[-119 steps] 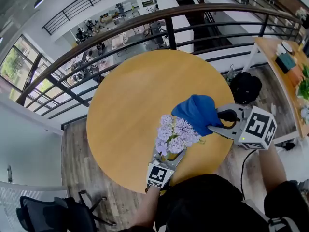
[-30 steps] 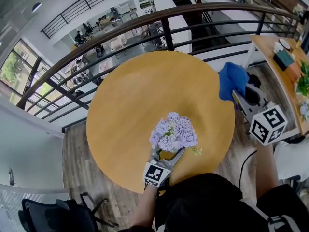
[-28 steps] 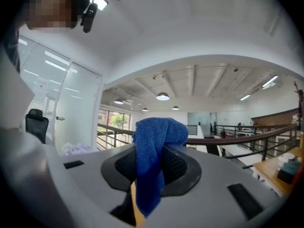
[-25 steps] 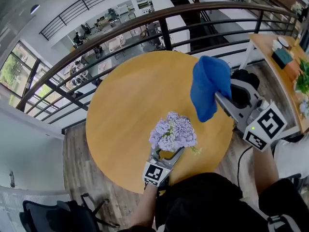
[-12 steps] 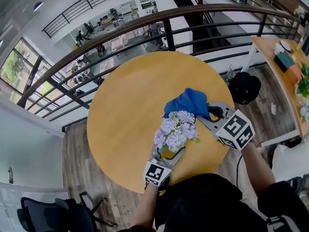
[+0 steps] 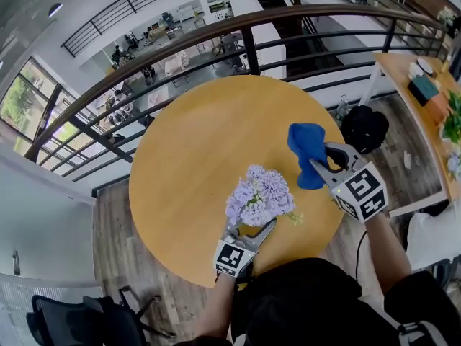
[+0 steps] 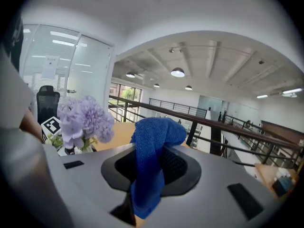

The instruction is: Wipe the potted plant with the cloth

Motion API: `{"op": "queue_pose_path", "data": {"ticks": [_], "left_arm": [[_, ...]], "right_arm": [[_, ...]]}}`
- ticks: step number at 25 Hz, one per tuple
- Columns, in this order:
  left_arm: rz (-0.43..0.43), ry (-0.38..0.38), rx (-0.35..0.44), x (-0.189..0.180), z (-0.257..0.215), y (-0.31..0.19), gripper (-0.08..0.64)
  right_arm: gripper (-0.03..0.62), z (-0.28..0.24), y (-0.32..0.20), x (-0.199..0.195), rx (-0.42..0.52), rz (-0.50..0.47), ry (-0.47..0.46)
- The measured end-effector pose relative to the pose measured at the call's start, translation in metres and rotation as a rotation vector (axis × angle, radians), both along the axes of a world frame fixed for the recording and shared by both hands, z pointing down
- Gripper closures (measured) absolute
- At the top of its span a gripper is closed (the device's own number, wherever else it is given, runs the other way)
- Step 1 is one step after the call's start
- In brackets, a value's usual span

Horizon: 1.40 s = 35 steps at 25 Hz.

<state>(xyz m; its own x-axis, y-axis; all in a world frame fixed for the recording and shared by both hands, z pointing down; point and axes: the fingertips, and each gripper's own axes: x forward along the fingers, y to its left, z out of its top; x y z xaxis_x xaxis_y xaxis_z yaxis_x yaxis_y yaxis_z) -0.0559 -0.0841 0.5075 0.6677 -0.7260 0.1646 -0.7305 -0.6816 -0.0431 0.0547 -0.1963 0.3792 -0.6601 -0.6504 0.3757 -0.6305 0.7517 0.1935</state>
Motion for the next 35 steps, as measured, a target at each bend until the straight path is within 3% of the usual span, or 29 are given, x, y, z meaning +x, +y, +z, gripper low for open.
{"op": "queue_pose_path", "data": {"ticks": [7,9,13,15,22,31,35], "left_arm": [[-0.002,0.003,0.0,0.0,-0.002,0.001,0.253],[-0.002,-0.004,-0.004,0.001,-0.002,0.002,0.253],[-0.002,-0.008,-0.007,0.002,-0.002,0.005,0.253],[-0.004,-0.004,-0.005,0.002,-0.002,0.005,0.253],[-0.007,-0.006,0.001,0.004,-0.001,0.0,0.253],[-0.001,0.011,0.004,0.001,-0.002,0.003,0.252],[-0.005,0.021,0.001,-0.001,-0.002,0.002,0.252]], "right_arm": [[0.488,-0.153,0.042,-0.066,0.359,-0.231,-0.161],[0.488,-0.184,0.065,-0.086,0.419,-0.294,-0.181],[0.488,-0.196,0.102,-0.112,0.496,-0.426,-0.101],[0.488,-0.185,0.103,-0.12,0.53,-0.449,-0.036],[0.488,-0.065,0.06,-0.101,0.291,-0.404,0.21],[0.489,0.012,0.037,-0.045,0.068,-0.237,0.21],[0.489,0.032,0.043,-0.028,0.007,-0.211,0.237]]}}
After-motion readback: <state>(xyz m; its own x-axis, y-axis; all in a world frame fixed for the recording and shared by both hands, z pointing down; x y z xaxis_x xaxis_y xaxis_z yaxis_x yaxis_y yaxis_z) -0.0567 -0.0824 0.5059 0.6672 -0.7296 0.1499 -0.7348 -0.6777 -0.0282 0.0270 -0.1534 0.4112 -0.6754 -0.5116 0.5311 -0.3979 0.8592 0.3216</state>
